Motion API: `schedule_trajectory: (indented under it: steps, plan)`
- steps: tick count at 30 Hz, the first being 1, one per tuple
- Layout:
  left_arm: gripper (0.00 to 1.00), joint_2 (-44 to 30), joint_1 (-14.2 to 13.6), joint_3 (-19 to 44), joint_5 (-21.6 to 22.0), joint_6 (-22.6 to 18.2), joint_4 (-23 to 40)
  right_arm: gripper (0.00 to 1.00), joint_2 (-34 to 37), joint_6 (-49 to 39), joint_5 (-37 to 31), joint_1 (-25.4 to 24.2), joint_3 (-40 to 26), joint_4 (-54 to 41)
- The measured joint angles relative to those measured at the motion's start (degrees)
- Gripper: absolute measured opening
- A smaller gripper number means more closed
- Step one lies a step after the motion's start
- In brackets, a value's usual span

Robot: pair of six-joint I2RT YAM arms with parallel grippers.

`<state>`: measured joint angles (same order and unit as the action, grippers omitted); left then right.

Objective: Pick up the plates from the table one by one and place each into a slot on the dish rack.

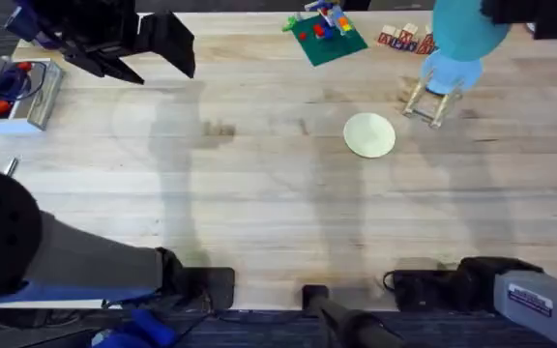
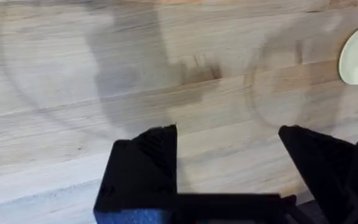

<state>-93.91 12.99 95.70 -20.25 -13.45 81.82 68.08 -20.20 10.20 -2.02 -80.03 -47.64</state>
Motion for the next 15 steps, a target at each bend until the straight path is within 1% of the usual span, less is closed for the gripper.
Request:
schedule_trajectory:
  steps: [4,12,15]
  plan:
    - [0.994,0.0,0.0,0.0,0.0,0.0,0.0,0.032,-0.1,-8.3,0.0,-2.5,0.0,0.0]
    - [0.994,0.0,0.0,0.0,0.0,0.0,0.0,0.032,-0.1,-31.5,-0.2,-7.7,0.0,0.0]
    - [0.995,0.0,0.0,0.0,0.0,0.0,0.0,0.031,-0.1,-37.1,-0.4,-9.3,0.0,0.0]
